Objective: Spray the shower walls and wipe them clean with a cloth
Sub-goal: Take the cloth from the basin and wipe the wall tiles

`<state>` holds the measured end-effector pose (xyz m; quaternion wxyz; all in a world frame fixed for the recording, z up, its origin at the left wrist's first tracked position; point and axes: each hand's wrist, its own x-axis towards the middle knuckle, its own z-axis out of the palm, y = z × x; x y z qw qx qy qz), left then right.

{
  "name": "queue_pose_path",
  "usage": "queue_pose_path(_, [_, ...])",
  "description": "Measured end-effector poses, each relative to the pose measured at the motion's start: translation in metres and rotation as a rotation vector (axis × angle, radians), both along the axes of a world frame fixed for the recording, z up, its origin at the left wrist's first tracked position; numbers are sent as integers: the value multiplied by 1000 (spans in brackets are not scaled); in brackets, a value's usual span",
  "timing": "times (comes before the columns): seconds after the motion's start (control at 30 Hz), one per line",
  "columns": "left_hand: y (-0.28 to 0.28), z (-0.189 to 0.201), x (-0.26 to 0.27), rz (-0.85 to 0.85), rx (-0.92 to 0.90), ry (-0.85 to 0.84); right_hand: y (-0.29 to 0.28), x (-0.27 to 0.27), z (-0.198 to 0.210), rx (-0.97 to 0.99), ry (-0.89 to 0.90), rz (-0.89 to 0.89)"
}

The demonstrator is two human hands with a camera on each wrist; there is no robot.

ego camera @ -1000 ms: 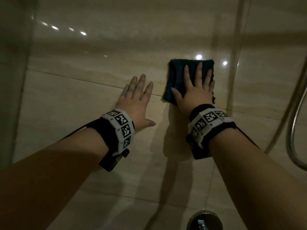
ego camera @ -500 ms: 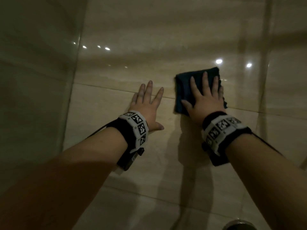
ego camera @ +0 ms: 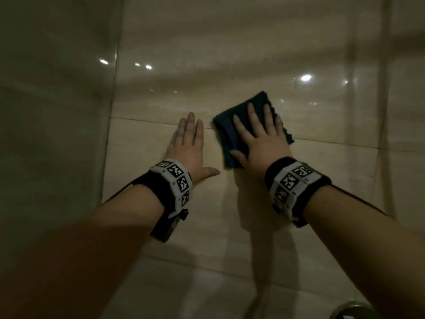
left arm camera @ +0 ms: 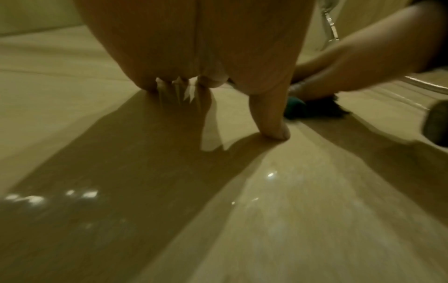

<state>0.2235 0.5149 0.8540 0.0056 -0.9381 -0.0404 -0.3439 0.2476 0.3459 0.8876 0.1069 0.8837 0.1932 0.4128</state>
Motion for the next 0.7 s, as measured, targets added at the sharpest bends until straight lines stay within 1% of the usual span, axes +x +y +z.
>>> queue_pose_path(0.03, [6,-3,0,12,-14,7,4,0,-4,-7,6,0])
queue_pose_path(0.1, [17,-6,-1,39,-12,17,14,1,1,21,9,5])
queue_pose_path(0.33, [51,1,0,73,-27,15,61,3,64,176,-40,19])
queue_pose_path(0.43, [60,-3,1,61,-12,17,78,4,75,227,-61,25])
queue_pose_path(0.57, [67,-13,4,44,-17,-27,88,6,64,226,-104,33])
queue_pose_path(0.7, [73,-24,5,59,-38,-43,98,4,27,83,-105,58])
